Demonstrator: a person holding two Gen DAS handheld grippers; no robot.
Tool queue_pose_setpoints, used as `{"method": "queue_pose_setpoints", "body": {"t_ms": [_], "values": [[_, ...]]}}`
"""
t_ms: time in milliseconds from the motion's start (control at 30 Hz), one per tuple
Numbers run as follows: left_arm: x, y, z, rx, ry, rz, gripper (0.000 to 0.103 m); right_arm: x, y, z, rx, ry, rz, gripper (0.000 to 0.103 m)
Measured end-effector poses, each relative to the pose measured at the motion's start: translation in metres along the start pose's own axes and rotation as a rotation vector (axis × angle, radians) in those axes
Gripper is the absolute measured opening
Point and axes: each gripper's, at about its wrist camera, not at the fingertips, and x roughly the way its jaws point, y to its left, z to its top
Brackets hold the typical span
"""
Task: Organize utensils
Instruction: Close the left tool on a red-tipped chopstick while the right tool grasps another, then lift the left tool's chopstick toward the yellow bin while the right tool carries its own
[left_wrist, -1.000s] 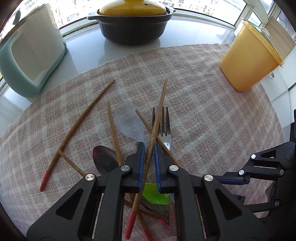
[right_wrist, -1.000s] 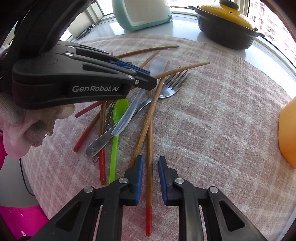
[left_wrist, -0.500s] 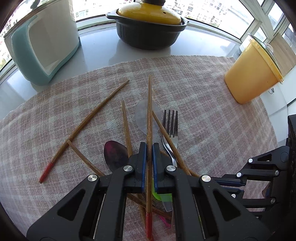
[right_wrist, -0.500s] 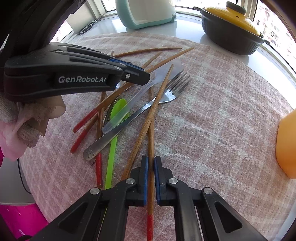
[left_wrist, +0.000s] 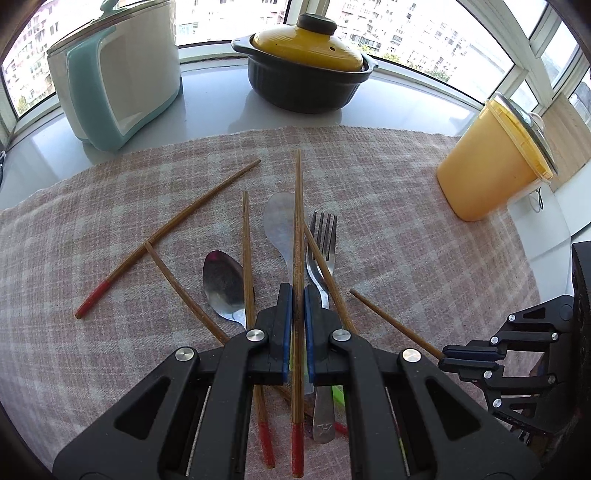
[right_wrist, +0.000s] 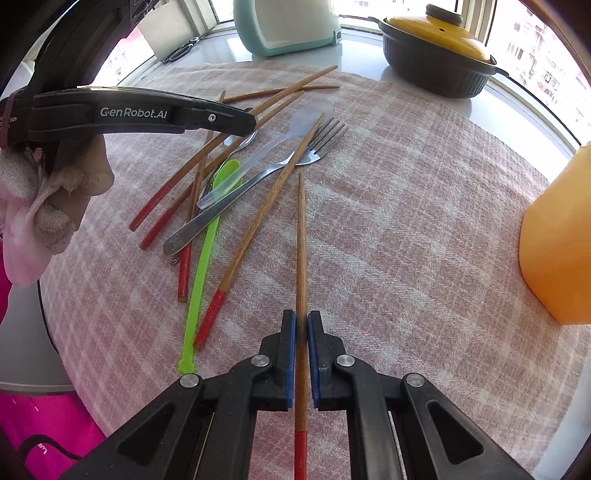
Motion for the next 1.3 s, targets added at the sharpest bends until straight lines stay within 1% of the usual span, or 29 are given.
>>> {"method": "queue_pose_setpoints", "body": {"t_ms": [67,200,333,500,700,967,1133,1300], "values": [[-0.004,-0.005,-0.005,-0.012,-0.011,0.003,0.004,-0.01,-0.005,-0.015,-0.005,-0.006,-0.002,0.004],[-0.015,-0.015,-0.01,-0.048,-0.037,-0.003,0.004,-0.025,-0.015,-0.031,0.0,-0.034,0.0,0.004],[-0.028,-0.031,-0.013,-0.065,-0.074,-0.011,0.004,-0.048,-0.027,-0.046,0.028,-0.088,0.014,0.004],[-0.046,-0.05,-0.007,-0.086,-0.139,-0.024,0.004,-0.082,-0.046,-0.06,0.072,-0.182,0.022,0.004],[-0.062,-0.077,0.01,-0.112,-0.216,-0.064,0.004,-0.118,-0.071,-0.054,0.141,-0.311,0.019,0.004],[-0.07,-0.11,0.048,-0.123,-0.296,-0.135,0.004,-0.165,-0.117,-0.04,0.223,-0.47,-0.015,0.004],[-0.071,-0.132,0.075,-0.117,-0.325,-0.184,0.004,-0.191,-0.141,-0.033,0.261,-0.546,-0.046,0.004],[-0.067,-0.154,0.101,-0.096,-0.352,-0.207,0.004,-0.208,-0.166,-0.022,0.296,-0.602,-0.073,0.004]]}}
